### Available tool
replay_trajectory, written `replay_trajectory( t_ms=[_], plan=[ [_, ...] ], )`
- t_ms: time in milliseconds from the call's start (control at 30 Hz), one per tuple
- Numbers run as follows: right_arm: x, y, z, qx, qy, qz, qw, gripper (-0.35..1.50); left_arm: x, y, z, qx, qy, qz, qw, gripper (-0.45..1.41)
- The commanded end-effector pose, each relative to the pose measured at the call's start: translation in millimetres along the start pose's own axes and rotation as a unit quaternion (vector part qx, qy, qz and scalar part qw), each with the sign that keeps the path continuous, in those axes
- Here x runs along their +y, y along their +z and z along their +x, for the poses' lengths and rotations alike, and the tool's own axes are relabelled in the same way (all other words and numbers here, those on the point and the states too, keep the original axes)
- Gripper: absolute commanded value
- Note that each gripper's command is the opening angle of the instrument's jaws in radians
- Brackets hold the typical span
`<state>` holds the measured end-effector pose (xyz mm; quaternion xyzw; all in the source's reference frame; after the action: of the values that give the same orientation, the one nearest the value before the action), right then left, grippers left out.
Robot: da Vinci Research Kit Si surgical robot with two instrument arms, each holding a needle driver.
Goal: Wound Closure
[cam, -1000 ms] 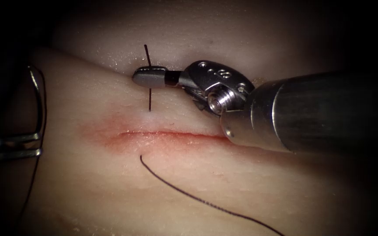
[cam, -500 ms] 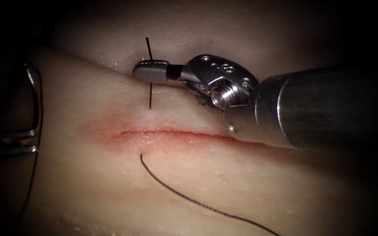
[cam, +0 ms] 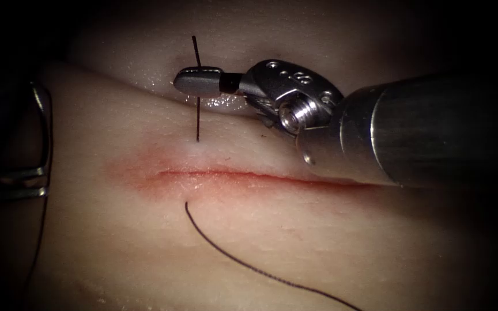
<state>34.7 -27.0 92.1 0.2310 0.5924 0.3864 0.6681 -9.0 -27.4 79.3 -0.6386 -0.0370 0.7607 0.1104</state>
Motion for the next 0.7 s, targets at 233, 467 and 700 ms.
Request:
replay_trajectory(
  t_ms=[233, 467, 700],
  plan=[
    [0.3, -0.1, -0.4, 0.040, 0.005, 0.012, 0.999, 1.47, -0.3, -0.4, -2.6, -0.003, 0.007, 0.002, 1.000, -0.45],
    [1.6, -4.0, -0.5, 0.055, 0.007, 0.026, 0.998, 1.47, -1.1, -1.6, -5.0, -0.001, 0.009, 0.003, 1.000, -0.45],
    [3.2, -8.7, -0.6, 0.027, -0.093, -0.005, 0.995, 1.21, -2.2, -2.9, -8.0, -0.011, 0.009, 0.019, 1.000, -0.45]
  ],
)
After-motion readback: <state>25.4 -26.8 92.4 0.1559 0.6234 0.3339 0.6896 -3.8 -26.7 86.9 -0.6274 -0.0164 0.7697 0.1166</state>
